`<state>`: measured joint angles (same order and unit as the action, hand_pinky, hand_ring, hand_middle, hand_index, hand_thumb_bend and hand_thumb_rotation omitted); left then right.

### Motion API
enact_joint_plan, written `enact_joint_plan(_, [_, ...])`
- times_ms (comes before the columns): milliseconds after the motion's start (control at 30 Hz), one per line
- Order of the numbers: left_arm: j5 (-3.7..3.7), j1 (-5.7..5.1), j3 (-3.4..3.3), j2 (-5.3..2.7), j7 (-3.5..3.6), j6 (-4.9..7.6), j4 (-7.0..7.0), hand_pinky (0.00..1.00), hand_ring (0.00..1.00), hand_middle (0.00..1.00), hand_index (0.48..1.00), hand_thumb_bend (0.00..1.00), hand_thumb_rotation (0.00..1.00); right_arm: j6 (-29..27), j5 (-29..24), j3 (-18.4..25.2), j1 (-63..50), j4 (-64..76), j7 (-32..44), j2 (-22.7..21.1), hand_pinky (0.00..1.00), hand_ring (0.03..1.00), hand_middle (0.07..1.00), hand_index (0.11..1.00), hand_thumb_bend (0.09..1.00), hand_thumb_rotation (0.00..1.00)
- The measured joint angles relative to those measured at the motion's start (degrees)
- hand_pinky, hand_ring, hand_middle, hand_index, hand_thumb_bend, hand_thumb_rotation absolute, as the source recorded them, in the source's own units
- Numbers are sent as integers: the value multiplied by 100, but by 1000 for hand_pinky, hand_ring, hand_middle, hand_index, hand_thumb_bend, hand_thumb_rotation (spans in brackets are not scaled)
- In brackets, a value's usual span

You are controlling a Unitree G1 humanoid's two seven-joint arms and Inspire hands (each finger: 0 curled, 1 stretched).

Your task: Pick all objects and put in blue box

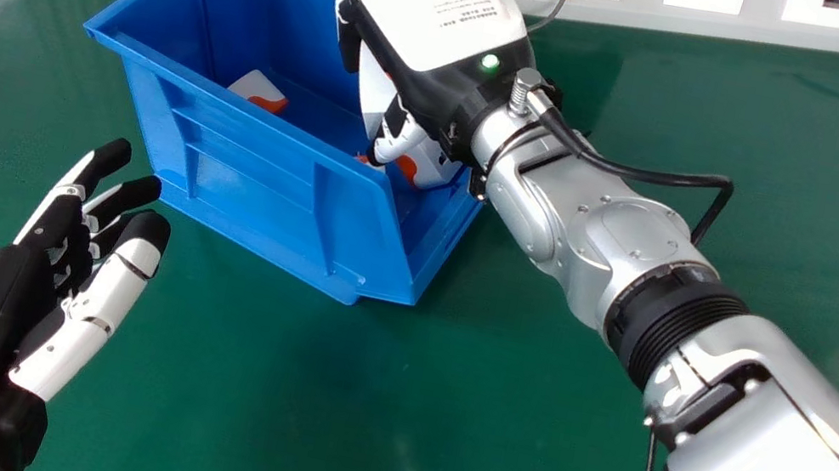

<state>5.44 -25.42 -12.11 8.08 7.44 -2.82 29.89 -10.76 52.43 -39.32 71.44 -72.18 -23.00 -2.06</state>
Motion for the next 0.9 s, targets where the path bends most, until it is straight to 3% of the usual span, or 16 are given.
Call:
enact_joint_plan(133, [-107, -48, 54, -33, -20, -27, 52, 798, 872, 889, 931, 376, 596, 12, -10, 0, 0, -46, -38, 45, 342, 447, 534, 453, 497, 0])
enact_joint_plan(367, [-203, -76, 70, -46, -57, -135, 196, 794, 870, 887, 929, 373, 589, -15, -27, 4, 0, -108, -94, 140, 344, 452, 535, 443, 496, 0])
enact_joint_plan(667, [-217, -109, 98, -49, -60, -163, 234, 794, 870, 886, 928, 370, 585, -20, -95, 48, -1, -157, -38, 140, 351, 465, 554, 447, 494, 0])
enact_joint_plan(700, [-217, -116, 101, -49, -60, -164, 237, 794, 870, 886, 927, 369, 585, -21, -114, 57, -2, -161, 34, 138, 371, 521, 594, 457, 490, 0])
enact_joint_plan(767, [-217, -126, 102, -49, -60, -164, 238, 794, 870, 886, 927, 369, 585, -6, -150, 73, -5, -165, 201, 135, 371, 521, 594, 457, 490, 0])
enact_joint_plan(867, [-218, -129, 107, -48, -60, -164, 238, 796, 871, 886, 927, 366, 586, 100, -86, 3, -7, -165, 266, 127, 602, 737, 777, 675, 560, 4])
enact_joint_plan(900, [-220, -129, 109, -48, -60, -163, 239, 796, 871, 886, 927, 366, 586, 174, -48, -50, -7, -165, 266, 124, 602, 737, 777, 675, 560, 4])
